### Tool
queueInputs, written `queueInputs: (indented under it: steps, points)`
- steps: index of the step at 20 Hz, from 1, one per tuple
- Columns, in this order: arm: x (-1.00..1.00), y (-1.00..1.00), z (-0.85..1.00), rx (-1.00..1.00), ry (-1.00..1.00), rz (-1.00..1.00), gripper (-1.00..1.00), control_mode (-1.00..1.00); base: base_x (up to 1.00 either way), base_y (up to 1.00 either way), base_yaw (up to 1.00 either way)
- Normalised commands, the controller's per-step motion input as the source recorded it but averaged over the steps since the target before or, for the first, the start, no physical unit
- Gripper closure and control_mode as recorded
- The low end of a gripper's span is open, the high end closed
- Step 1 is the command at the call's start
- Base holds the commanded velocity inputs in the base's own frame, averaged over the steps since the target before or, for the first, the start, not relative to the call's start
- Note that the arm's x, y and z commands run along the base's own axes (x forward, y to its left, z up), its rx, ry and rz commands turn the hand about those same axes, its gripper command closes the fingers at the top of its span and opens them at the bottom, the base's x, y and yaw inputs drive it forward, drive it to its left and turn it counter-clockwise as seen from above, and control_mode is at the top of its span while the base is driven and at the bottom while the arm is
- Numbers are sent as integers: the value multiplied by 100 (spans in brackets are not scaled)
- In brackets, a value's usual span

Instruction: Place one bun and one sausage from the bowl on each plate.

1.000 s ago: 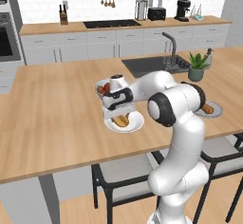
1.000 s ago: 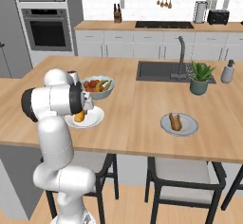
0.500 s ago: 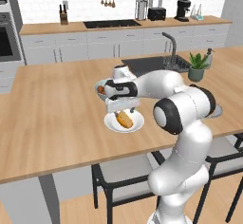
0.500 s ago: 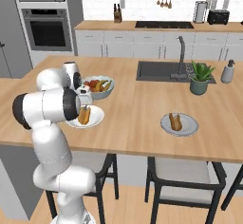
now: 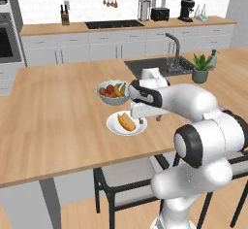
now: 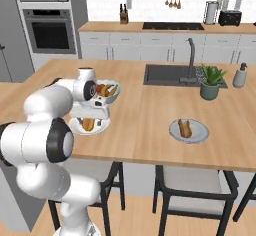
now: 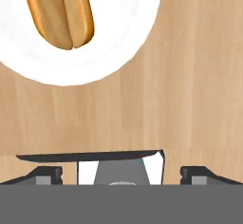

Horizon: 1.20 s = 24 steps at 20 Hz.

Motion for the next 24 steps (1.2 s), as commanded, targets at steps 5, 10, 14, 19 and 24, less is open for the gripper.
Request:
queueInputs:
  steps: [5,10,14,19,24]
  points:
    - [-100,-30,34,1,-28,-1,-100,-100,0,0,0]
    - [-97,-14,71,1,-22,0,-100,-100,0,0,0]
    - [-46,-3,23,1,-7,0,-100,-100,0,0,0]
    - [0,0,0,0,0,0,-100,-100,0,0,0]
    - [-9,0,0,0,0,0,-100,100,-29,-4,0]
